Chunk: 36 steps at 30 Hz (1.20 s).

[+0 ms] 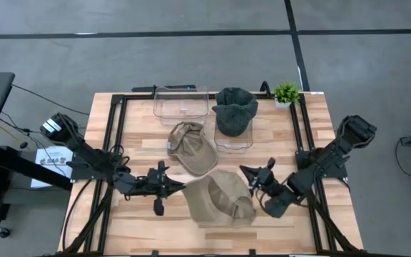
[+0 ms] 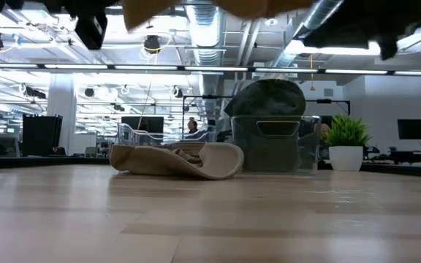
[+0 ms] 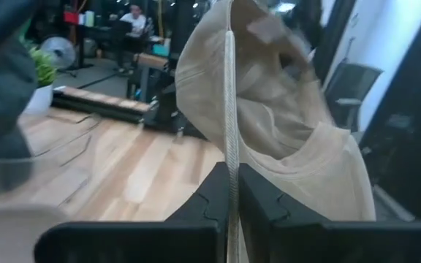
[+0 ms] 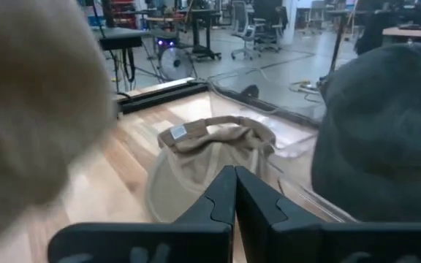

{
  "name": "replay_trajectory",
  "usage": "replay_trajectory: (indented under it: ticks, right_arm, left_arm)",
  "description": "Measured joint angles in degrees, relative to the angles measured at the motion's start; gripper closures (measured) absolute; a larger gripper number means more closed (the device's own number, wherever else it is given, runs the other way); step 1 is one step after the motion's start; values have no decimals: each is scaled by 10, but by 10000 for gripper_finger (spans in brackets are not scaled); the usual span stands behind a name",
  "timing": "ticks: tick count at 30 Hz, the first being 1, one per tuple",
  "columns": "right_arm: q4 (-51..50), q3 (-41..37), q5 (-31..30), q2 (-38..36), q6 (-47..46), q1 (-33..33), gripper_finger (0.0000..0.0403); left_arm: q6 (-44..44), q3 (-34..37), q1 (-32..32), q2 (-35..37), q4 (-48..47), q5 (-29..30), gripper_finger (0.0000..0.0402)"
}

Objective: Pick & Place hat
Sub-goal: Put the bottom brown cap into the left transparent bin

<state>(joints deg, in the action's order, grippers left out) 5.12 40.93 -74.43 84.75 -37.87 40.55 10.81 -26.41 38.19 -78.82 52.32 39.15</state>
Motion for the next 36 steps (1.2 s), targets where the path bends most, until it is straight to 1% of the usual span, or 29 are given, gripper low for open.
replay_trajectory:
  ticks: [4,6,9,14,17,20,29,36]
  right_arm:
    - [121,0,20,0,125,-24,403]
    - [161,7,34,0,184,-31,403]
    - [161,28,45,0,227,-45,403]
    - [111,52,84,0,233,-82,403]
    - [77,53,114,0,216,-108,403]
    - [15,53,130,0,176,-126,403]
    - [-230,53,132,0,-18,-149,403]
    - [-352,53,130,0,-109,-152,403]
  left_arm:
    - [19,0,-18,-18,-9,3,387]
    - [31,0,-25,-30,-10,3,388]
    - [44,0,-33,-44,-9,3,388]
    - [51,0,-39,-49,-7,3,387]
    - [50,0,-38,-49,4,3,389]
    - [50,0,-37,-49,6,3,388]
    - [48,0,-26,-49,17,2,388]
    - [47,0,-10,-49,20,0,387]
